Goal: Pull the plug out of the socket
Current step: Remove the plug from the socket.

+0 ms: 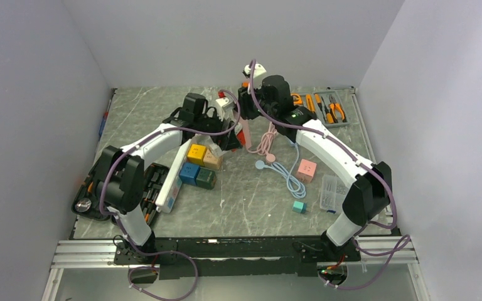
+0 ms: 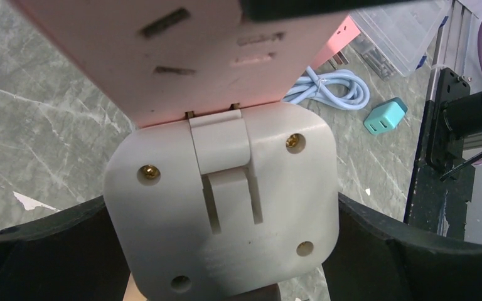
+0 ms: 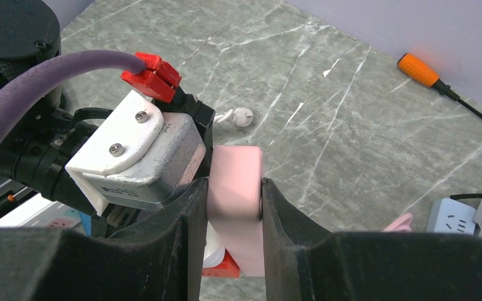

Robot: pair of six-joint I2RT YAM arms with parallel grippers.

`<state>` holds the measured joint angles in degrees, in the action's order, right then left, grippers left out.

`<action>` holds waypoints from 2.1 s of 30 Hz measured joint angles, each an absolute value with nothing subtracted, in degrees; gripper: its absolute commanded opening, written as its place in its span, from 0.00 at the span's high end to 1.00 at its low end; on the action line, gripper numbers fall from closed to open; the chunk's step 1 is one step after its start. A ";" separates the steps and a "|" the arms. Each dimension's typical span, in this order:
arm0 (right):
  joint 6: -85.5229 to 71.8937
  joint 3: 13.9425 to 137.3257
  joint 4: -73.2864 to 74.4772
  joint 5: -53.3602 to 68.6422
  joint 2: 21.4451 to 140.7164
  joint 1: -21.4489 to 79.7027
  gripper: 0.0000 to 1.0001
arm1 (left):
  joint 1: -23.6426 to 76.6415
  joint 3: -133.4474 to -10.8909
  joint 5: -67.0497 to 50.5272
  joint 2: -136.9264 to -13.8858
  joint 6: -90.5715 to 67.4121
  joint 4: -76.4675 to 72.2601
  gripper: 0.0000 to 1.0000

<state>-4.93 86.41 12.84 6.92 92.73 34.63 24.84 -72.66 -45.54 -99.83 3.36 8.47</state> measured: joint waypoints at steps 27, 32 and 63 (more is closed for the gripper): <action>-8.10 77.12 7.35 -4.49 82.17 35.31 0.00 | 25.26 -80.38 -40.16 -100.47 11.35 23.05 1.00; -10.39 69.54 4.01 -4.21 80.14 35.42 0.00 | 25.32 -80.38 -40.14 -100.47 11.35 24.03 1.00; -15.11 67.68 -9.91 0.89 88.73 36.14 0.81 | 25.30 -82.21 -42.72 -97.76 10.52 28.10 1.00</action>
